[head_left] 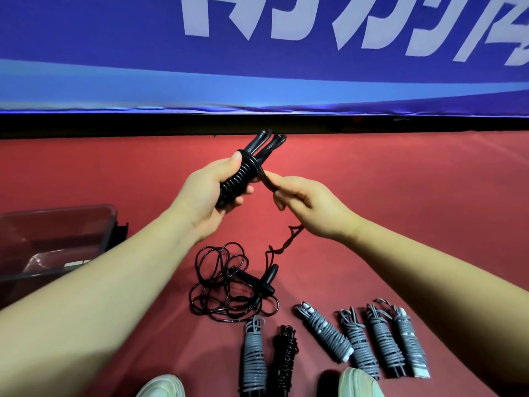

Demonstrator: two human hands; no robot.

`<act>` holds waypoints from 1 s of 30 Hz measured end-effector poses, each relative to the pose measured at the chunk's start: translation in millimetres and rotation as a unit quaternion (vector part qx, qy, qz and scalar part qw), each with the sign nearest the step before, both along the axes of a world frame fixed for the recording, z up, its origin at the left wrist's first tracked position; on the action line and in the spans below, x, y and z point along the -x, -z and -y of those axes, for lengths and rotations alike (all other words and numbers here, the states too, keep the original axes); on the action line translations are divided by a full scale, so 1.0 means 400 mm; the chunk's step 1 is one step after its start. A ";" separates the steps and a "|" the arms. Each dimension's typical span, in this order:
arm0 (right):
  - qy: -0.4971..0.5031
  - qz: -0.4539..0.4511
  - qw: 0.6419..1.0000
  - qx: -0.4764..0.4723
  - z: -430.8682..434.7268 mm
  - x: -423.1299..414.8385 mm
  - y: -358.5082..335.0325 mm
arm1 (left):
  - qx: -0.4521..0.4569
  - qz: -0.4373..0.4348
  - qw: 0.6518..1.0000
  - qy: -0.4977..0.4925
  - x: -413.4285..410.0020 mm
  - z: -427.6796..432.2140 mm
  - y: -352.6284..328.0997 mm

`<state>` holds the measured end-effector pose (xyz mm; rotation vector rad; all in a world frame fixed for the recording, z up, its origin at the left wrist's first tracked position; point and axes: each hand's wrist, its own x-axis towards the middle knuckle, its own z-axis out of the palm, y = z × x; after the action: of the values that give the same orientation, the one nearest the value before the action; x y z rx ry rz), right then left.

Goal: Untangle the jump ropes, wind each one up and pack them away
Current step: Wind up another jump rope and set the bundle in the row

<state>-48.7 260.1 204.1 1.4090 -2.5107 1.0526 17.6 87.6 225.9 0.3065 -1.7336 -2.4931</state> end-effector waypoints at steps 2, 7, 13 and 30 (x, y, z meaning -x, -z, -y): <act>0.013 0.040 0.999 0.017 -0.007 0.006 0.001 | -0.027 -0.011 1.000 0.006 0.005 0.008 -0.001; 0.022 0.199 0.980 0.010 -0.027 0.006 0.027 | -0.012 -0.067 0.991 0.118 0.006 0.024 0.014; 0.005 -0.062 0.976 -0.207 -0.082 0.050 -0.036 | 0.268 -0.028 0.910 0.315 -0.012 0.018 0.022; 0.075 0.035 0.903 -0.422 0.008 -0.028 -0.093 | 0.717 0.066 0.684 0.120 0.001 -0.037 0.071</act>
<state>-37.5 257.1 241.2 1.2550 -3.2304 -0.0776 17.3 102.6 197.7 0.0701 -3.1701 -0.4819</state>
